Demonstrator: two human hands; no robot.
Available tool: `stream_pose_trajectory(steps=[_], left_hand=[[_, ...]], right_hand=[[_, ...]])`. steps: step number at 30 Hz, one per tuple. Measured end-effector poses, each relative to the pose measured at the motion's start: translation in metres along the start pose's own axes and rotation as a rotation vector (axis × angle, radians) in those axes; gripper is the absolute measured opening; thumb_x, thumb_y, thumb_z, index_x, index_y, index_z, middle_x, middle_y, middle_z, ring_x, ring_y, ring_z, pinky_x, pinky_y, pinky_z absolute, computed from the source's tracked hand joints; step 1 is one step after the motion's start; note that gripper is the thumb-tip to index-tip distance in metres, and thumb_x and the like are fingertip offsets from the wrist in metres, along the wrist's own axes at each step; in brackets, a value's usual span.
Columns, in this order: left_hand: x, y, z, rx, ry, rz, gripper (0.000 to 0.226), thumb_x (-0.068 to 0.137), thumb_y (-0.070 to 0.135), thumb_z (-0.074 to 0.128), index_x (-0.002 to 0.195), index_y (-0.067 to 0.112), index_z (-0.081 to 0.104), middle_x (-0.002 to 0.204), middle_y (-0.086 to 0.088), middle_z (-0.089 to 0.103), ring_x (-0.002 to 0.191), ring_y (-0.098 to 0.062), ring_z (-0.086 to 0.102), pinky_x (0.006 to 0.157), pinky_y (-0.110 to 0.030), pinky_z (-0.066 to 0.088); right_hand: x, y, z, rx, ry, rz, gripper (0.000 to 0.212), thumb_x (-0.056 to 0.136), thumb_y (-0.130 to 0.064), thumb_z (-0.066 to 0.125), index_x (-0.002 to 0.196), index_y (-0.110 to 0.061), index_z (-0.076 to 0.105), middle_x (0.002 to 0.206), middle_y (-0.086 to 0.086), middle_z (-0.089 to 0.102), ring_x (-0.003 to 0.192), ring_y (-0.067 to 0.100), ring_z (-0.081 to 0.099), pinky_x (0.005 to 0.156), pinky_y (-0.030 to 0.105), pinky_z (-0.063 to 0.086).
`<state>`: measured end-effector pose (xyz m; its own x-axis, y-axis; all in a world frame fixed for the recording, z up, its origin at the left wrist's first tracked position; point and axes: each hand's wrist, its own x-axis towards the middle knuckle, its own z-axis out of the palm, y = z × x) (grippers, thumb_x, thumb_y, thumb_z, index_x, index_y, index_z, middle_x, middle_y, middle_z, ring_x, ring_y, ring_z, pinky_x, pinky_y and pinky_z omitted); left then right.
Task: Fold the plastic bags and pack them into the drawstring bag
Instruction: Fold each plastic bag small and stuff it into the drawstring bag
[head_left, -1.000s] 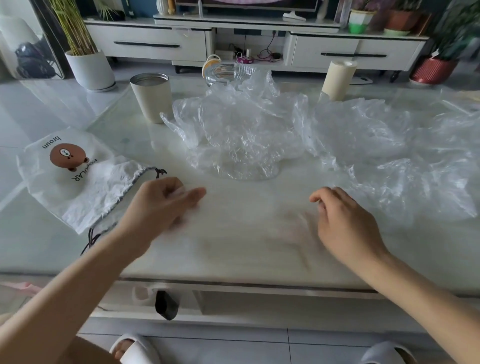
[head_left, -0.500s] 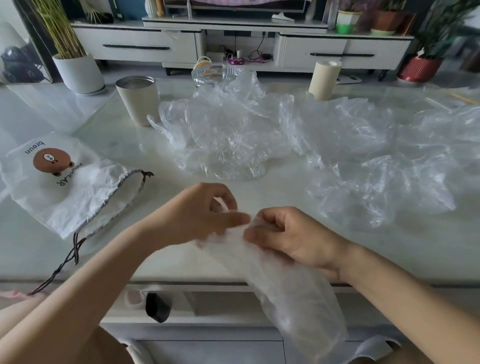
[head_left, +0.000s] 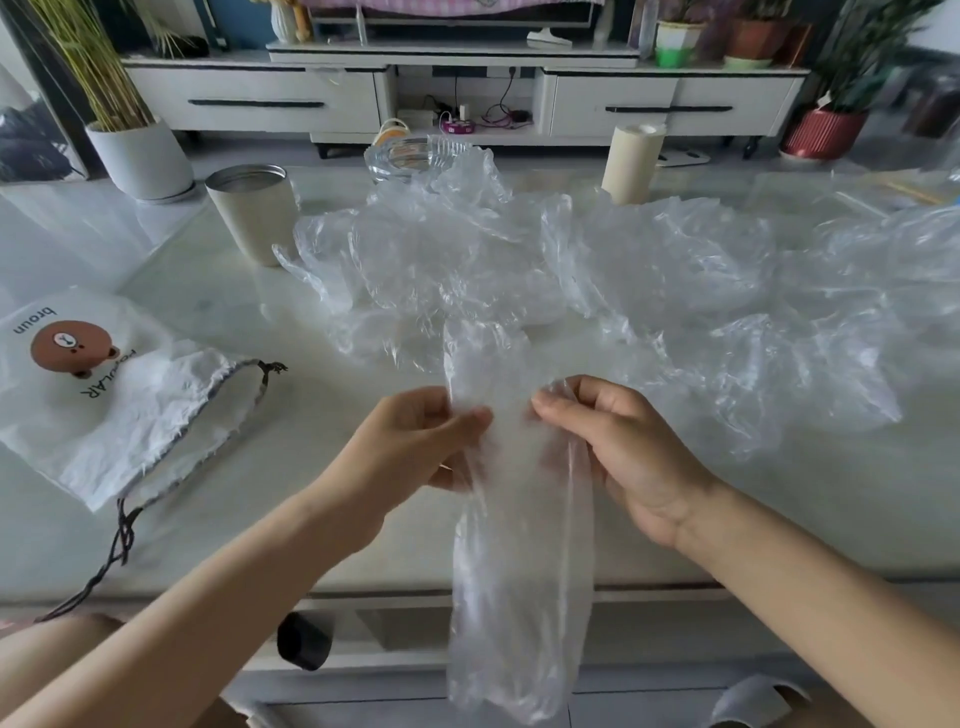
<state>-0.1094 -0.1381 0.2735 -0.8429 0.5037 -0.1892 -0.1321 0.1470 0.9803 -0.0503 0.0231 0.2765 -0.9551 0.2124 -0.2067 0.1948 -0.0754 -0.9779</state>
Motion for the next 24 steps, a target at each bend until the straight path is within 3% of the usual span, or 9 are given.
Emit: stream_pose_trajectory(steps=[2, 4, 6, 9, 12, 15, 17, 20, 24], left_hand=[[0.003, 0.003, -0.001, 0.045, 0.019, 0.018, 0.015, 0.089, 0.013, 0.058, 0.081, 0.001, 0.061, 0.058, 0.0, 0.062, 0.047, -0.007, 0.055, 0.049, -0.02, 0.048], [0.005, 0.004, 0.001, 0.067, 0.014, 0.029, 0.018, 0.088, 0.014, 0.06, 0.086, -0.004, 0.061, 0.059, -0.001, 0.061, 0.046, -0.008, 0.054, 0.048, -0.021, 0.049], [0.008, 0.003, 0.004, 0.082, 0.006, 0.029, 0.024, 0.087, 0.015, 0.06, 0.091, -0.009, 0.061, 0.063, -0.005, 0.061, 0.046, -0.01, 0.053, 0.048, -0.022, 0.05], [0.008, 0.003, 0.007, 0.092, -0.024, 0.019, 0.026, 0.087, 0.015, 0.06, 0.095, -0.009, 0.062, 0.069, -0.008, 0.063, 0.046, -0.011, 0.054, 0.048, -0.022, 0.05], [0.008, 0.004, 0.007, 0.081, -0.034, -0.01, 0.016, 0.09, 0.008, 0.056, 0.09, -0.006, 0.063, 0.063, -0.003, 0.062, 0.046, -0.013, 0.055, 0.046, -0.022, 0.048], [0.011, 0.005, 0.005, -0.062, 0.001, -0.131, 0.024, 0.095, 0.007, 0.042, 0.09, 0.0, 0.065, 0.075, -0.013, 0.063, 0.054, -0.019, 0.058, 0.049, -0.026, 0.051], [0.013, 0.005, 0.005, -0.219, -0.03, -0.234, 0.03, 0.094, 0.021, 0.041, 0.096, 0.001, 0.064, 0.082, -0.017, 0.066, 0.062, -0.022, 0.062, 0.058, -0.029, 0.054], [0.01, 0.007, 0.01, -0.297, -0.184, -0.308, 0.048, 0.084, 0.044, 0.045, 0.105, 0.006, 0.065, 0.087, -0.013, 0.069, 0.066, -0.019, 0.067, 0.061, -0.028, 0.055], [0.0, 0.011, 0.016, -0.414, -0.335, -0.375, 0.027, 0.076, 0.026, 0.054, 0.086, 0.012, 0.075, 0.084, -0.008, 0.071, 0.064, -0.015, 0.068, 0.055, -0.023, 0.054]], right_hand=[[0.003, -0.002, -0.004, 0.033, 0.034, 0.045, 0.005, 0.087, -0.013, 0.061, 0.083, -0.012, 0.061, 0.074, -0.002, 0.064, 0.05, 0.007, 0.058, 0.047, 0.015, 0.043], [0.004, -0.004, -0.008, 0.072, -0.017, 0.078, 0.002, 0.084, -0.014, 0.063, 0.085, -0.013, 0.063, 0.08, 0.001, 0.065, 0.056, 0.008, 0.059, 0.055, 0.017, 0.044], [0.003, -0.004, -0.011, 0.096, -0.156, 0.106, 0.016, 0.08, -0.019, 0.065, 0.094, -0.012, 0.066, 0.087, 0.003, 0.066, 0.069, 0.01, 0.062, 0.065, 0.021, 0.049], [0.001, -0.003, -0.01, 0.15, -0.223, 0.099, 0.022, 0.083, -0.007, 0.061, 0.104, -0.01, 0.067, 0.088, 0.003, 0.071, 0.077, 0.012, 0.067, 0.065, 0.018, 0.054], [0.003, -0.003, -0.009, 0.206, -0.156, 0.073, 0.02, 0.087, 0.003, 0.054, 0.089, -0.007, 0.072, 0.083, 0.004, 0.073, 0.074, 0.014, 0.068, 0.062, 0.018, 0.054], [0.007, -0.004, -0.011, 0.058, -0.132, -0.053, 0.041, 0.086, 0.014, 0.048, 0.068, -0.012, 0.075, 0.075, -0.004, 0.072, 0.074, 0.006, 0.067, 0.064, 0.014, 0.051], [0.006, -0.003, -0.01, -0.116, -0.12, -0.176, 0.053, 0.083, 0.02, 0.043, 0.064, -0.018, 0.075, 0.078, -0.014, 0.07, 0.081, -0.002, 0.063, 0.069, 0.01, 0.047], [0.002, -0.001, -0.005, -0.227, -0.108, -0.297, 0.057, 0.078, 0.024, 0.04, 0.067, -0.019, 0.075, 0.089, -0.009, 0.063, 0.087, -0.001, 0.058, 0.07, 0.011, 0.045], [0.004, 0.003, -0.005, -0.262, 0.017, -0.383, 0.056, 0.076, 0.026, 0.04, 0.068, -0.019, 0.074, 0.092, -0.004, 0.06, 0.086, -0.004, 0.056, 0.068, 0.009, 0.044]])
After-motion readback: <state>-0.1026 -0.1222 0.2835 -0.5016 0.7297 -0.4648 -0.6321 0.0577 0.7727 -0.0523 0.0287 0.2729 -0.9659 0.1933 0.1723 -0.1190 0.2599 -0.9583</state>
